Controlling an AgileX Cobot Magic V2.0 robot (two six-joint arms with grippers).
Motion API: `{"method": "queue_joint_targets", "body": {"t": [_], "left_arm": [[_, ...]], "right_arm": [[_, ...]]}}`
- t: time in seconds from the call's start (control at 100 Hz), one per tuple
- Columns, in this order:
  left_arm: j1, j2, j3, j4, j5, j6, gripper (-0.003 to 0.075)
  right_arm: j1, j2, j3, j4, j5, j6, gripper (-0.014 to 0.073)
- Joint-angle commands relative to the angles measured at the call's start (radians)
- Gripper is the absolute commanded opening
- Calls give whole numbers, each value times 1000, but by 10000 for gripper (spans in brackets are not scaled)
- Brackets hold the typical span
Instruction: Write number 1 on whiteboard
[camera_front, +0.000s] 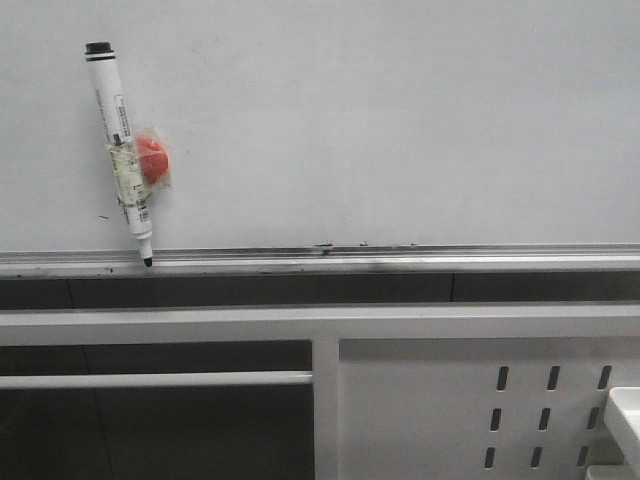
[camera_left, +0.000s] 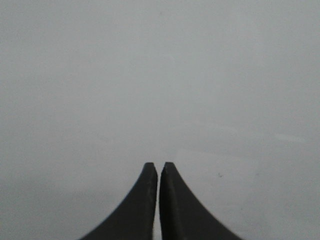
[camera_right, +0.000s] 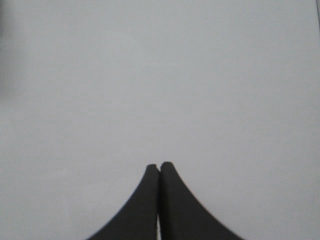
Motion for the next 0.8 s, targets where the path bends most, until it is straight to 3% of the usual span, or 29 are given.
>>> {"method": "queue_joint_targets", "body": {"t": [0.0, 0.07, 0.13, 0.2, 0.25, 0.43, 0.52, 0.62, 0.69, 0.79], "left_arm": [[-8, 28, -35, 20, -38, -12, 3], [-26, 35, -35, 81, -33, -12, 85], [-53, 35, -35, 130, -33, -12, 208], [-93, 35, -35, 122, -24, -12, 340], [-121, 37, -35, 108, -12, -12, 389], [-246, 39, -31, 91, 35, -15, 390], [-322, 39, -17, 106, -4, -15, 390], [-412, 52, 25, 94, -7, -15, 390], [-469, 88, 70, 38, -52, -16, 390], [-548, 173, 139, 33, -172, -16, 389]], "right_arm": [[1, 19, -33, 5, -81, 2, -69], [1, 17, -33, 5, 4, 2, -69], [1, 17, -33, 5, 75, 2, -69], [1, 17, -33, 5, 131, 2, -69], [1, 17, -32, 3, 128, 2, -69], [5, 19, -32, 90, 221, 0, -69], [24, 23, -32, 90, 340, -64, -69], [60, 26, -32, 90, 374, -178, -69], [102, 26, -33, 93, 362, -257, -69], [163, 26, -33, 96, 335, -269, -69]]}}
